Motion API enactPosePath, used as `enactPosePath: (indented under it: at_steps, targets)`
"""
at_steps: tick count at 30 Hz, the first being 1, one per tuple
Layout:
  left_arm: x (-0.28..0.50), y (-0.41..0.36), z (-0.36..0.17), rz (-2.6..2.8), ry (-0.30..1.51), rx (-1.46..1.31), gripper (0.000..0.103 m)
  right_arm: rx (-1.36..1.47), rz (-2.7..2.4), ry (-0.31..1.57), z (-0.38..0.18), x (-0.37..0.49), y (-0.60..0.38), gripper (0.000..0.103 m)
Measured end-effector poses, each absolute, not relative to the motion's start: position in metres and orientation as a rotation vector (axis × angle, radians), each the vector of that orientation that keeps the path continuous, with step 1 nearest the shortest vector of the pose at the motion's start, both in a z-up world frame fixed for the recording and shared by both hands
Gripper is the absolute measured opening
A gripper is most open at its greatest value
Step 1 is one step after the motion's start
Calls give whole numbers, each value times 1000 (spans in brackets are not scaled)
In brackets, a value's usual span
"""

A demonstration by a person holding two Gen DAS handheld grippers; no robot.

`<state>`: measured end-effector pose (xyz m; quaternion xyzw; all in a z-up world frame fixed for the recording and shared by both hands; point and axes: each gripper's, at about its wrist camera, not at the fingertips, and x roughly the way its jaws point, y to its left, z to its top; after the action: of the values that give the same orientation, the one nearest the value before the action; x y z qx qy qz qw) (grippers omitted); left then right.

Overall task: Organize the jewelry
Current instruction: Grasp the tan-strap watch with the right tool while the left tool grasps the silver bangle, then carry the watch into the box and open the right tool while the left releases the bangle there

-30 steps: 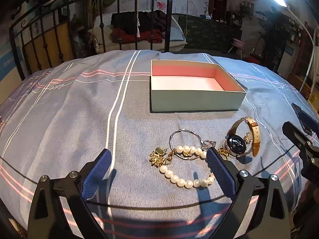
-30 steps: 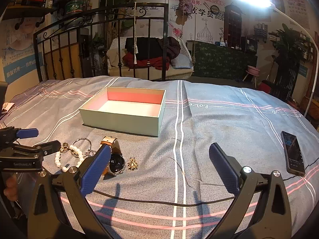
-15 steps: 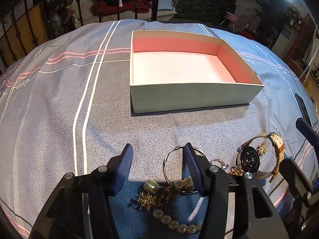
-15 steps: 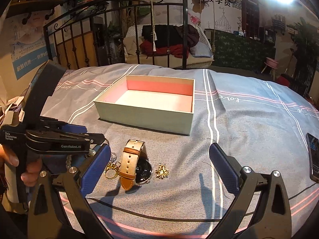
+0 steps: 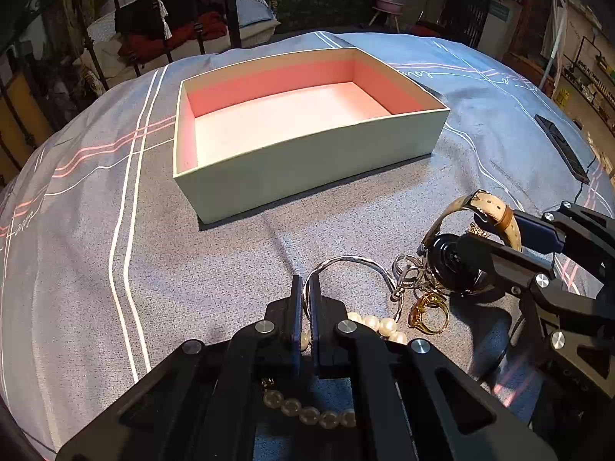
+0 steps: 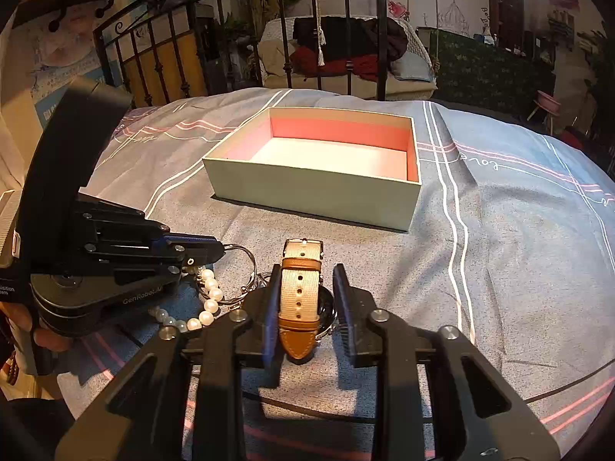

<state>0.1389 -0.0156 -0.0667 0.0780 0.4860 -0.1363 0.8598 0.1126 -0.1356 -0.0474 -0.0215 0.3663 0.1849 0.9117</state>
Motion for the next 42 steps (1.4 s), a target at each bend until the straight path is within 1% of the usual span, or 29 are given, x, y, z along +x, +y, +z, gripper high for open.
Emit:
enactPosePath:
  at_steps: [9,18,26,35,42]
  targets:
    - [131,-7,-37,-297,955,65,3,-62,377,695,-32,106,-141,18]
    - [123,-12,-5,-313,886,47,2,-44,406,638,-11,104,-148,17]
    - [132,-11,18,-297,839,38,2,-48,435,578,19,121,-149,18]
    - [177,-11,44,-253,793,0,2,-32,422,558,44,174,-147,18]
    - [218,-17,41,-226,804,9,2,-42,393,600,36,226,-134,18]
